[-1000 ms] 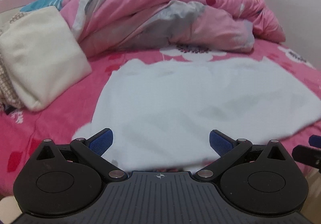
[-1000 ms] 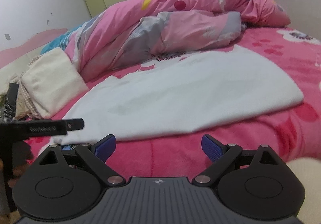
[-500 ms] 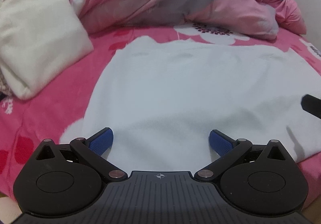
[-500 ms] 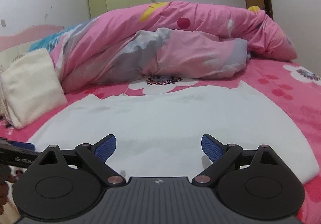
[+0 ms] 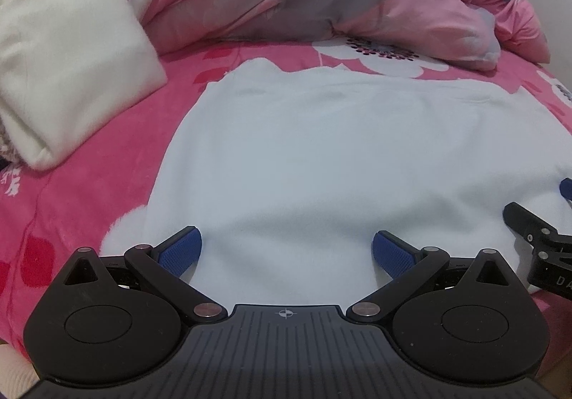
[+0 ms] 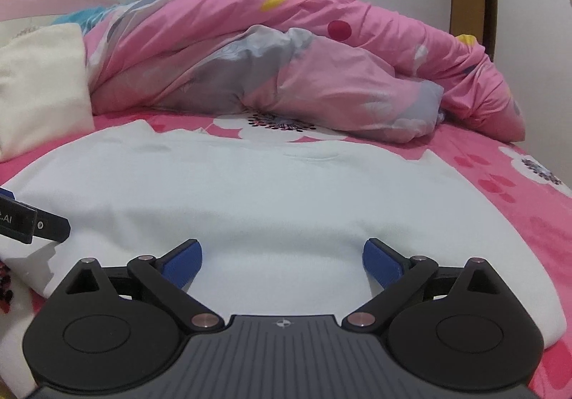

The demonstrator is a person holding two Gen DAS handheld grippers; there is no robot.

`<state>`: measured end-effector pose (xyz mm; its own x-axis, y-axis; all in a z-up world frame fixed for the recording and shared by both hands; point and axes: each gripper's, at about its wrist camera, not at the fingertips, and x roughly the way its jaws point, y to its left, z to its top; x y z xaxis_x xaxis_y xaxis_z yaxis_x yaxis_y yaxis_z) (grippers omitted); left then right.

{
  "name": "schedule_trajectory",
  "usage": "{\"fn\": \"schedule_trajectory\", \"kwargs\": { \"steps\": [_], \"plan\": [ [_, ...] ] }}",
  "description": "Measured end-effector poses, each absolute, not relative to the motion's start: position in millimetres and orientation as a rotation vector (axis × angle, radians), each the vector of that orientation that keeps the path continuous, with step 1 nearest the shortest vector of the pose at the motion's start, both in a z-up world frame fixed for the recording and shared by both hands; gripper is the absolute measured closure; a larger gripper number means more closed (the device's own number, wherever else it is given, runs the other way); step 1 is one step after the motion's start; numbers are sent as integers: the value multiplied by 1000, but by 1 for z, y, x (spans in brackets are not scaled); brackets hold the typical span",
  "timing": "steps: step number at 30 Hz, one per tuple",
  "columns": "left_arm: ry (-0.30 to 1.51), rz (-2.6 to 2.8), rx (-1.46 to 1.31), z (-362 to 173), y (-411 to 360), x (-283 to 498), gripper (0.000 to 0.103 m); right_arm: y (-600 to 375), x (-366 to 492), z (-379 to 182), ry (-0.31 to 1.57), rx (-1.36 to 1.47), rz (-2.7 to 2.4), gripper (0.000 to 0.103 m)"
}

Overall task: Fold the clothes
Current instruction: 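Slide both open grippers forward over the flat white sweatshirt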

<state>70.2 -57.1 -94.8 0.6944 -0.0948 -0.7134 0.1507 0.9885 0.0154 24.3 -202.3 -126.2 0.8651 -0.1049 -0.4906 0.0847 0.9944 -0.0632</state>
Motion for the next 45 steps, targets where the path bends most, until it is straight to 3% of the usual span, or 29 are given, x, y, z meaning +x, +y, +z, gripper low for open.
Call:
{"fn": "schedule_trajectory", "kwargs": {
  "steps": [45],
  "plan": [
    [740, -110, -34, -81, -28, 39, 0, -191, 14, -132, 462, -83, -110, 0]
  ]
}}
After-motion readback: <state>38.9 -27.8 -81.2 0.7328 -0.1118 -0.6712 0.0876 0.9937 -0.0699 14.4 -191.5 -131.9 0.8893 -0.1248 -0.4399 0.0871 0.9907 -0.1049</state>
